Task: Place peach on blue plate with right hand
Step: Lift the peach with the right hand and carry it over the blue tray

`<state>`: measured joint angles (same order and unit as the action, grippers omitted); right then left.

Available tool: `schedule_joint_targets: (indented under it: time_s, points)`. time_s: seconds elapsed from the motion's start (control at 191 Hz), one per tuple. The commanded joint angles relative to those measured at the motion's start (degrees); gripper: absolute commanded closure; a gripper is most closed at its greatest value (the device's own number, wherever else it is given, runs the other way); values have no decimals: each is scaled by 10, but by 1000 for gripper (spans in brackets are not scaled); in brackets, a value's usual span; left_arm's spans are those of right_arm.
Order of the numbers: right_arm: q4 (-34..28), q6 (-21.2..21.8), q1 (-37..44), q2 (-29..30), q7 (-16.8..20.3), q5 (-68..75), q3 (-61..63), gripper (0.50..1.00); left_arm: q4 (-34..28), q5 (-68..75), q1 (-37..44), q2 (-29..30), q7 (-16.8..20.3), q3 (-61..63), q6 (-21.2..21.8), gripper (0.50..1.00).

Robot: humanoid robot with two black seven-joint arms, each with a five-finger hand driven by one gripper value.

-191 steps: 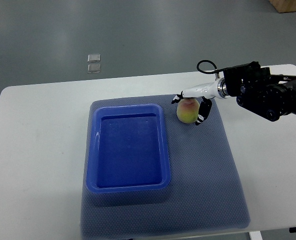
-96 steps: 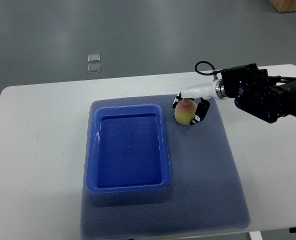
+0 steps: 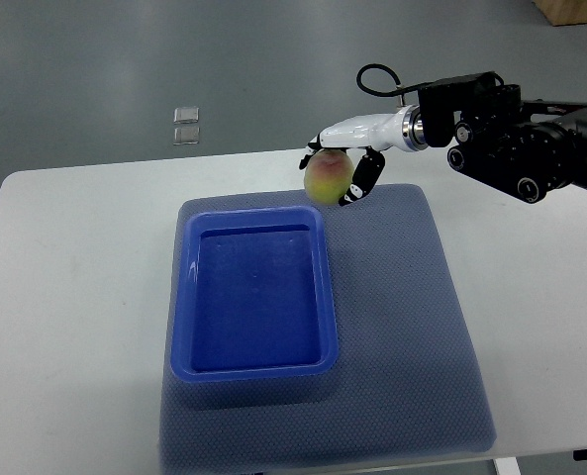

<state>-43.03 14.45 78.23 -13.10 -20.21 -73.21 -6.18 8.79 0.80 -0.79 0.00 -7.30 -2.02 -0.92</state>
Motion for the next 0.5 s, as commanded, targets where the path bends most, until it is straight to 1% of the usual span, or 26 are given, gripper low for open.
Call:
schedule_joint_targets:
  time_s: [0.0,0.037,0.042,0.089,0.183,0.188,0.22,0.34,0.345,0.387,0.439,0.444,0.497]
  points:
    - [-16,1,6,22,-10,1,1,920,-1,0,0,0,0,0,-1,500]
    - [-16,1,6,22,-10,1,1,920,-1,0,0,0,0,0,-1,500]
    - [-22,1,6,40,-12,1,0,918,-1,0,0,0,0,0,-1,500]
    - [-27,1,5,53,-18,0,0,918,-1,0,0,0,0,0,0,500]
    - [-30,2,4,61,-23,-2,-1,916,-1,0,0,0,0,0,0,500]
    - [-32,5,3,75,-27,-2,-1,912,-1,0,0,0,0,0,0,500]
    - [-32,6,2,84,-29,-2,-2,908,-1,0,0,0,0,0,0,500]
    - [-31,6,-3,95,-30,-3,-8,901,-1,0,0,0,0,0,-1,500]
    - [-31,6,-14,104,-30,-9,-9,899,-1,0,0,0,0,0,-1,500]
    - [-31,6,-26,111,-30,-11,-14,897,-1,0,0,0,0,0,0,500]
    - [-31,6,-26,111,-30,-11,-14,897,-1,0,0,0,0,0,0,500]
    - [-29,3,-35,119,-30,-14,-26,895,-1,0,0,0,0,0,0,500]
    - [-25,-1,-40,126,-30,-15,-41,891,-1,0,0,0,0,0,0,500]
